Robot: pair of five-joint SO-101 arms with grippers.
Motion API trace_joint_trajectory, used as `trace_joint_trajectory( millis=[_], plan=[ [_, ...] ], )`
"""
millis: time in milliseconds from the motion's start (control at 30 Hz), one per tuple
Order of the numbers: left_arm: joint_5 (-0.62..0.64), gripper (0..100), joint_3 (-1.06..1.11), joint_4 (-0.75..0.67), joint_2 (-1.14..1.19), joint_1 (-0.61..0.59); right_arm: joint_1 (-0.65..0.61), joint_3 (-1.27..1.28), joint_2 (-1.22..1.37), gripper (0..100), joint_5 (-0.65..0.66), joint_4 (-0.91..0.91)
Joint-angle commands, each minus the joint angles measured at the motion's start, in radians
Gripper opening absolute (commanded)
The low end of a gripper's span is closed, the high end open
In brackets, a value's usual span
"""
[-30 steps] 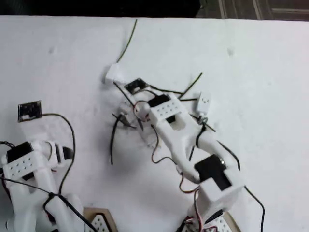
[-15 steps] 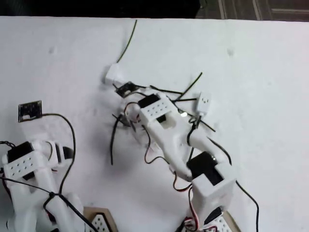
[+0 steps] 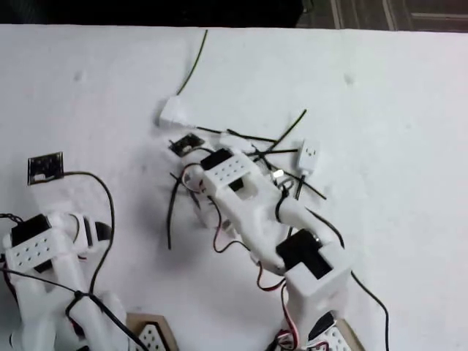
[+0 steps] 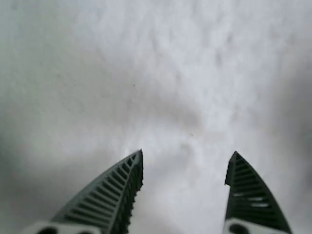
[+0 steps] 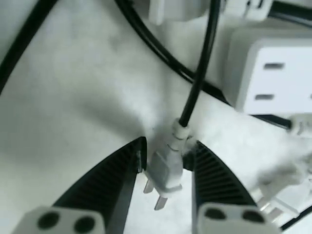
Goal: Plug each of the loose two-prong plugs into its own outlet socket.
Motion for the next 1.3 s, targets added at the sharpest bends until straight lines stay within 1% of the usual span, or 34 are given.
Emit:
trace_joint_trajectory(
  millis=[0,100,333,433,533,667,800,900,1100,1267],
  plan=[
    [-0.009,27,-0.003,-0.012,-0.028,-0.008,-0.016,-0.008,-0.008,10.9,-0.012,0.013],
    [-0.009,27,-0.003,-0.012,-0.028,-0.008,-0.013,-0.012,-0.013,1.8,-0.009,0.010],
    [-0.009,27,-0.003,-0.012,-0.028,-0.008,-0.019,-0.014,-0.025,1.7,0.018,0.064],
    [-0.009,27,-0.003,-0.012,-0.028,-0.008,-0.019,-0.012,-0.084,1.7,0.020,0.096],
    [-0.005,27,-0.011,-0.011,-0.028,-0.008,-0.022,-0.011,-0.203,1.7,0.018,0.148],
    [0.000,27,-0.035,-0.003,-0.030,-0.007,-0.056,-0.006,-0.423,1.7,0.015,0.234],
    [0.011,27,-0.075,-0.003,-0.030,-0.001,-0.065,-0.005,-0.621,1.7,0.015,0.274],
    [0.075,27,-0.112,0.015,-0.030,0.039,-0.064,0.034,-0.750,1.7,0.015,0.274],
    [0.161,27,-0.250,0.153,-0.031,0.176,-0.064,0.153,-1.029,1.7,0.014,0.237],
    [0.249,27,-0.376,0.232,-0.031,0.283,-0.067,0.245,-1.231,1.7,0.014,0.183]
  ],
)
